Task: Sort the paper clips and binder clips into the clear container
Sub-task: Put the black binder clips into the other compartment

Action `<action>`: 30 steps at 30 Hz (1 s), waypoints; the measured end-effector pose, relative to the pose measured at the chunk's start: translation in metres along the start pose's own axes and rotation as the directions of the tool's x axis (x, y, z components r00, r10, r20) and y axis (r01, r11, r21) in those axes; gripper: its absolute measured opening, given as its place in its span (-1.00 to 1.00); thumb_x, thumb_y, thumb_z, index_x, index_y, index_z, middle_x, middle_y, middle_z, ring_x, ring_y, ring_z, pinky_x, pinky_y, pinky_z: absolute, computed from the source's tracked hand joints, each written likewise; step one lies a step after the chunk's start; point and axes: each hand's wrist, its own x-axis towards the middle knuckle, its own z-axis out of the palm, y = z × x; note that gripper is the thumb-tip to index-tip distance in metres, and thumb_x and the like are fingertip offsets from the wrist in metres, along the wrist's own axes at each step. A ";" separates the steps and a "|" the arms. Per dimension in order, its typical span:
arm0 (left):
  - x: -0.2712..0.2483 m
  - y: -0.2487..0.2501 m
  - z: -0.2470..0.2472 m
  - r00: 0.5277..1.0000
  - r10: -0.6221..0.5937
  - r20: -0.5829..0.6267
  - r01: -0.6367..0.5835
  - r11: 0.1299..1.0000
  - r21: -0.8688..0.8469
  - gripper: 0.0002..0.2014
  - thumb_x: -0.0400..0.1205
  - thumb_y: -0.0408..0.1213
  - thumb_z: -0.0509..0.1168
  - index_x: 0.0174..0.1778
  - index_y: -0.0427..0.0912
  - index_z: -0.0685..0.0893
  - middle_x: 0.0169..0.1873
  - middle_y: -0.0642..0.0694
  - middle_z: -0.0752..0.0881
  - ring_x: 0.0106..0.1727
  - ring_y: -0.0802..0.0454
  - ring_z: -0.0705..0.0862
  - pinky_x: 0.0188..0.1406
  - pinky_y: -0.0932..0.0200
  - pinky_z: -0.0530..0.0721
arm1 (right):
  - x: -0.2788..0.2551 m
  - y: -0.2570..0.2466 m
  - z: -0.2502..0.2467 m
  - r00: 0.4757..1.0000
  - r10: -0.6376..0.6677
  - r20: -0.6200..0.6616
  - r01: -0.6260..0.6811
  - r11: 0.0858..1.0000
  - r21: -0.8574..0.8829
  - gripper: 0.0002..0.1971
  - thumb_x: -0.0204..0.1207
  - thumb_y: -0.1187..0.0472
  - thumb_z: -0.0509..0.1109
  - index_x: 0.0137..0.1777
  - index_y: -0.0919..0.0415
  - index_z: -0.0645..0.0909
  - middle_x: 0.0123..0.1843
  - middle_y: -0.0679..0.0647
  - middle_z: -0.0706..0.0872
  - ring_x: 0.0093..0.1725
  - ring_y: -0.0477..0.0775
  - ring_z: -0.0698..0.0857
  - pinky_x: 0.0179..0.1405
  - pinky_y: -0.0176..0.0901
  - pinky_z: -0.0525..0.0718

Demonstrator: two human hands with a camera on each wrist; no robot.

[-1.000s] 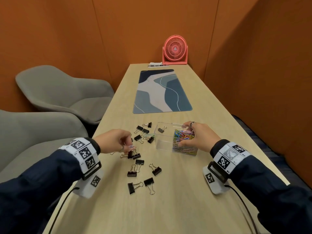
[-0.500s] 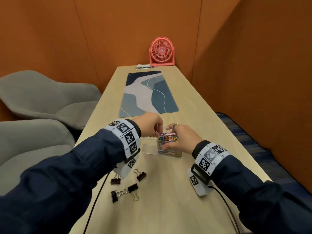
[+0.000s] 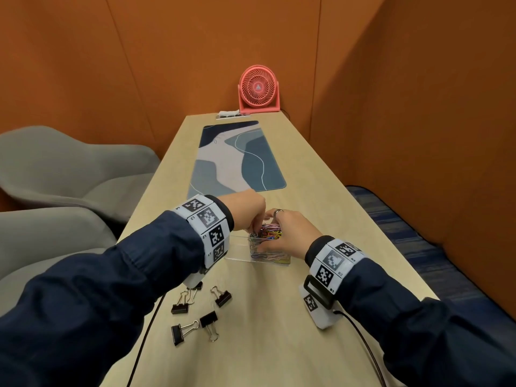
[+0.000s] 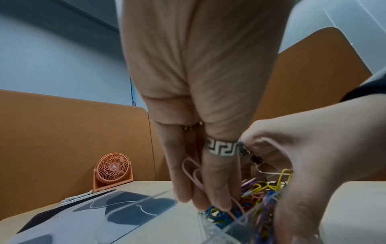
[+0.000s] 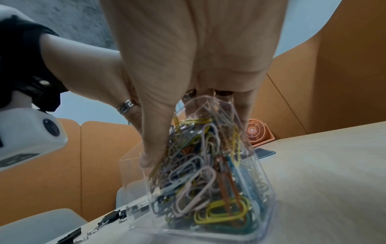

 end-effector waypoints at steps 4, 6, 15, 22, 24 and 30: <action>-0.001 0.003 -0.001 0.998 0.053 -0.015 -0.053 0.999 0.013 -0.69 0.51 -0.63 0.20 -0.03 -0.30 0.79 -0.08 -0.22 0.80 -0.04 -0.10 0.76 -0.13 0.32 0.55 | 0.000 0.000 0.000 1.000 0.001 0.008 -0.001 1.000 0.006 -0.38 0.29 -0.05 0.57 0.32 0.13 0.51 0.19 0.06 0.67 0.15 0.08 0.63 -0.01 -0.21 0.54; 0.000 0.004 -0.001 0.996 0.086 -0.032 -0.085 0.996 0.031 -0.67 0.48 -0.65 0.17 -0.08 -0.28 0.78 -0.11 -0.18 0.81 -0.07 -0.09 0.75 -0.14 0.32 0.56 | 0.000 0.000 -0.001 1.000 0.001 0.008 -0.001 1.000 0.016 -0.48 0.27 -0.05 0.58 0.19 0.12 0.57 0.11 0.06 0.69 0.10 0.09 0.64 -0.02 -0.16 0.58; 0.005 -0.001 0.006 0.993 0.106 -0.059 -0.106 0.994 0.002 -0.68 0.50 -0.63 0.20 0.00 -0.24 0.73 -0.04 -0.16 0.78 -0.01 -0.08 0.74 -0.02 0.19 0.66 | 0.000 0.002 0.000 1.000 -0.003 0.005 0.003 0.999 0.032 -0.50 0.25 -0.05 0.59 0.13 0.14 0.56 0.09 0.07 0.68 0.05 0.08 0.64 0.04 -0.07 0.64; 0.000 -0.010 0.009 0.992 0.057 -0.114 -0.082 0.971 -0.225 -0.73 0.51 -0.68 0.15 0.00 -0.33 0.61 -0.15 -0.29 0.78 -0.24 -0.07 0.73 -0.29 0.40 0.61 | 0.000 0.002 -0.003 0.999 -0.003 0.040 0.002 1.000 0.030 -0.26 0.25 -0.05 0.60 0.38 0.17 0.41 0.22 0.09 0.64 0.17 0.09 0.62 0.04 -0.17 0.55; 0.000 -0.012 0.010 0.992 0.059 -0.114 -0.085 0.966 -0.243 -0.72 0.49 -0.70 0.17 0.01 -0.31 0.60 -0.20 -0.26 0.79 -0.26 -0.03 0.73 -0.28 0.41 0.61 | -0.001 0.004 -0.004 0.999 0.013 0.051 -0.015 0.999 0.047 -0.25 0.25 -0.01 0.61 0.37 0.20 0.36 0.23 0.11 0.62 0.18 0.11 0.61 0.04 -0.16 0.56; 0.000 -0.005 0.013 0.987 0.086 -0.134 -0.111 0.975 -0.191 -0.73 0.53 -0.63 0.22 0.09 -0.29 0.61 -0.14 -0.18 0.80 -0.12 -0.02 0.77 -0.25 0.34 0.60 | -0.001 0.005 -0.003 0.999 0.018 0.036 -0.020 0.998 0.064 -0.40 0.23 0.05 0.63 0.14 0.20 0.39 0.08 0.08 0.62 0.09 0.12 0.63 -0.03 -0.07 0.60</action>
